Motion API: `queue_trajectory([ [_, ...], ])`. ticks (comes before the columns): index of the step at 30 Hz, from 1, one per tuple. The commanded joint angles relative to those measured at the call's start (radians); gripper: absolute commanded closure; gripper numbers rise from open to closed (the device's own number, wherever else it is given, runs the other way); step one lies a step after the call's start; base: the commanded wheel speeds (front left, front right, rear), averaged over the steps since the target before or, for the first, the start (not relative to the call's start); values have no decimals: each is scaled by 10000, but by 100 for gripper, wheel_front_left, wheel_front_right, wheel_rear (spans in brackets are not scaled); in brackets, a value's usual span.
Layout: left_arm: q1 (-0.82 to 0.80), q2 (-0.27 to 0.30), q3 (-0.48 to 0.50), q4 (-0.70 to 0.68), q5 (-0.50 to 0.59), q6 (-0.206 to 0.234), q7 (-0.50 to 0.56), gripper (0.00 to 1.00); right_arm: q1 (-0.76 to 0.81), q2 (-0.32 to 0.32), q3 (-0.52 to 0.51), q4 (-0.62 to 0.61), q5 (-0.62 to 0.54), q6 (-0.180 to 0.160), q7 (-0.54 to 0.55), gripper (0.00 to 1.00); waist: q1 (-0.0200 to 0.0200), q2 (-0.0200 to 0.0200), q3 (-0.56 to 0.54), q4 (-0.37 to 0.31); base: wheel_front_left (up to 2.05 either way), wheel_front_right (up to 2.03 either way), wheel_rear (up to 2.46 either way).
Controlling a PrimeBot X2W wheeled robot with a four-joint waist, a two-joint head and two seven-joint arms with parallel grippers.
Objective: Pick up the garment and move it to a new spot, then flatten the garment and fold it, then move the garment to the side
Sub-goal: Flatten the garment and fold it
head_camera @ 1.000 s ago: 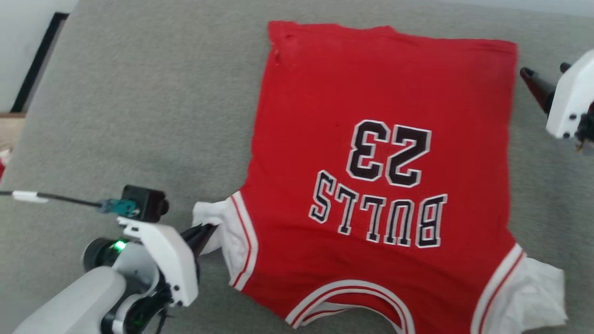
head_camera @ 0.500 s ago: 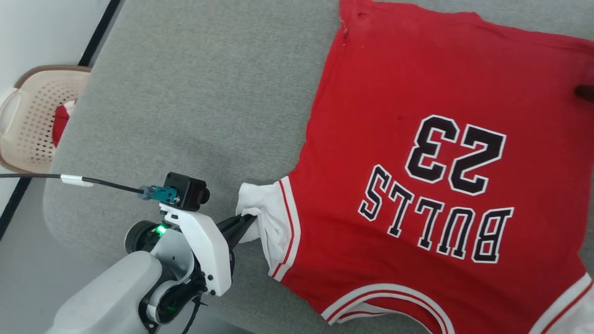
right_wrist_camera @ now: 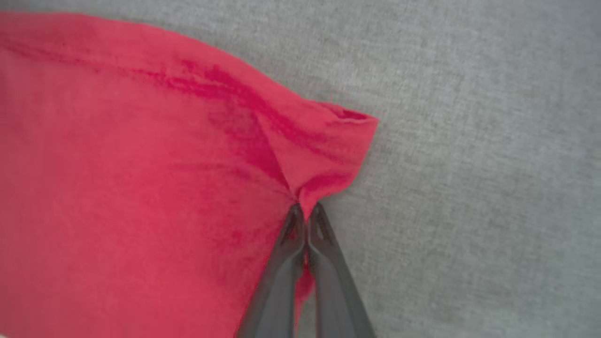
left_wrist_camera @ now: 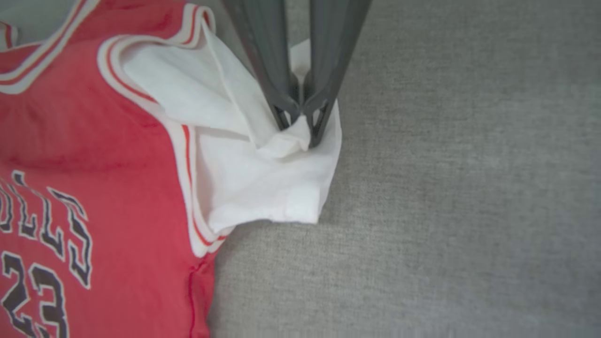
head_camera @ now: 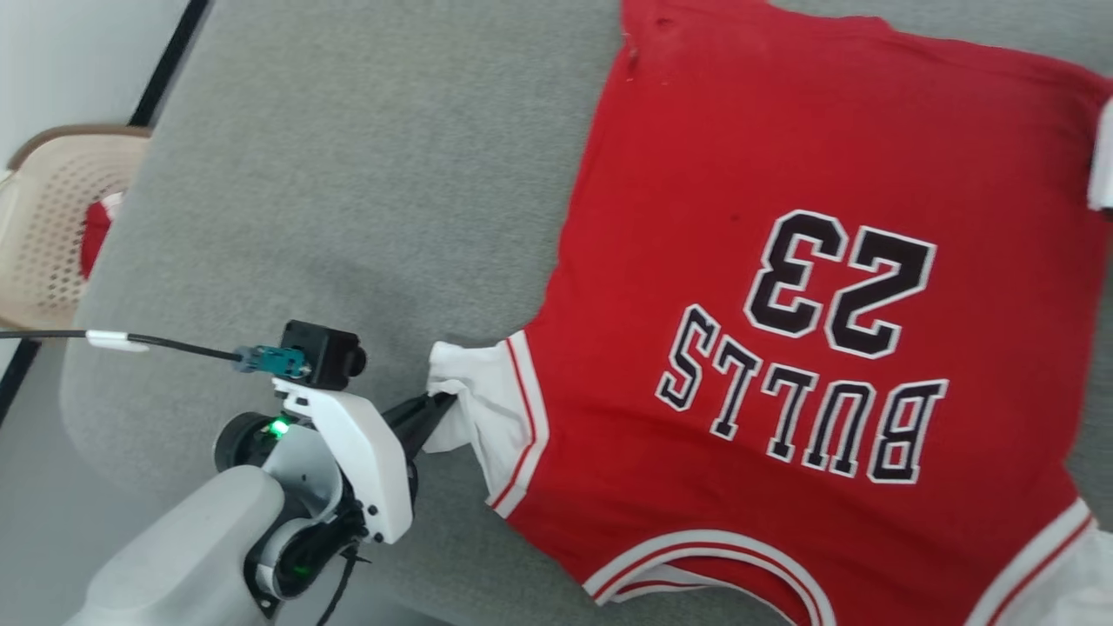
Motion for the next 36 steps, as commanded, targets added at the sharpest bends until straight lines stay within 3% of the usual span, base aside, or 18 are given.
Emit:
queue_trajectory([
  [1, -76, 51, 60, 17, -40, 38, -36, 100, 776, 212, 248, 290, 107, 4, 350, 100, 0, 0, -147, -271, 0, 0, 0],
  [7, 99, 454, 215, -72, -57, 164, -107, 100, 1414, -110, 1545, -1464, 1593, 3, 562, 100, 0, 0, -455, -1109, 0, 0, 0],
  [13, 331, 854, 352, -239, -178, 369, -72, 100, 3004, -678, 2301, -3813, 3155, 1, 1119, 100, 0, 0, -779, -1922, 0, 0, 0],
  [22, 836, 1536, 584, -597, -441, 686, -95, 100, 6215, -1052, 1765, -7450, 4526, 1, 2165, 100, 0, 0, -1123, -2917, 0, 0, 0],
  [28, 982, 1786, 657, -854, -467, 846, -39, 100, 8603, -522, 697, -9661, 4365, 1, 2805, 100, 0, 0, -1158, -3182, 0, 0, 0],
  [36, 829, 1753, 657, -882, -449, 854, 19, 100, 10103, 637, -22, -10063, 3479, 1, 2358, 100, 0, 0, -1032, -3195, 0, 0, 0],
])
